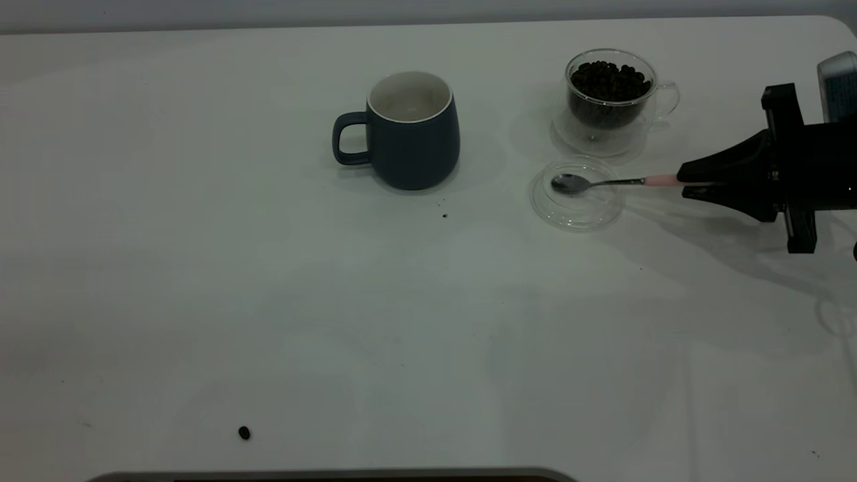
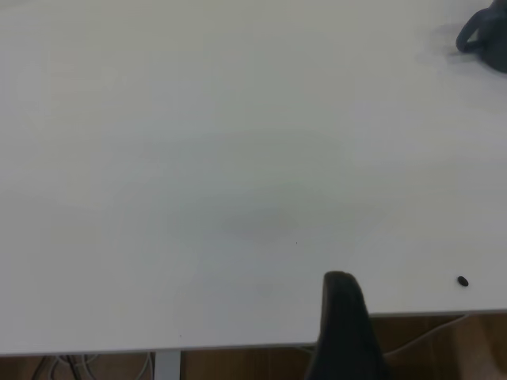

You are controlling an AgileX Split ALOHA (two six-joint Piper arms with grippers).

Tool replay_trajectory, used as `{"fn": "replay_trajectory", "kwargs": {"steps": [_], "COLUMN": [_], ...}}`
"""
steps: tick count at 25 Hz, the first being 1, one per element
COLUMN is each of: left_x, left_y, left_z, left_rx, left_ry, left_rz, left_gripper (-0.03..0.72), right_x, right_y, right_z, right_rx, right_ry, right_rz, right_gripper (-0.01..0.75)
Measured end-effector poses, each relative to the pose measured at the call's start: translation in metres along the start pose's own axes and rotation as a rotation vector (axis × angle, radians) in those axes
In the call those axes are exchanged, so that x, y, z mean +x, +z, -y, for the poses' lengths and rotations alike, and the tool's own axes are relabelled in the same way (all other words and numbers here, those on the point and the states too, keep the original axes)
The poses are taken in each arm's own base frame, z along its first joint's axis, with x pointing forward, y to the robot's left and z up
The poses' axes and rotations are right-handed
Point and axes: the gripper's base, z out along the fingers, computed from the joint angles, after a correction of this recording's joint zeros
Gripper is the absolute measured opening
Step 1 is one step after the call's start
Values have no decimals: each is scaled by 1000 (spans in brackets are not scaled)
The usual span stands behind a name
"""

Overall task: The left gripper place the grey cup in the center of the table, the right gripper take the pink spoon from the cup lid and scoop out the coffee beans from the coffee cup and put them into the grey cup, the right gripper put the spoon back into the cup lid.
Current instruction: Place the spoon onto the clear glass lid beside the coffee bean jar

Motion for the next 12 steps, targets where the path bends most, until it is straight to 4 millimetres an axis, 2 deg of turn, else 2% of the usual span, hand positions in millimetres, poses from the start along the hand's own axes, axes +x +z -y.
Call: {"fn": "replay_trajectory", "kwargs": {"steps": [12], "left_x": [0], "left_y": [0], "left_z": [0], "left_rx": [0], "left_ry": [0], "left_rz": [0], "left_gripper": [565], "right_x": [0], "right_y": [0], "right_z": [0], "right_rx": [-1], "right_ry": [-9], "right_rz": [0], "right_gripper": [127]}}
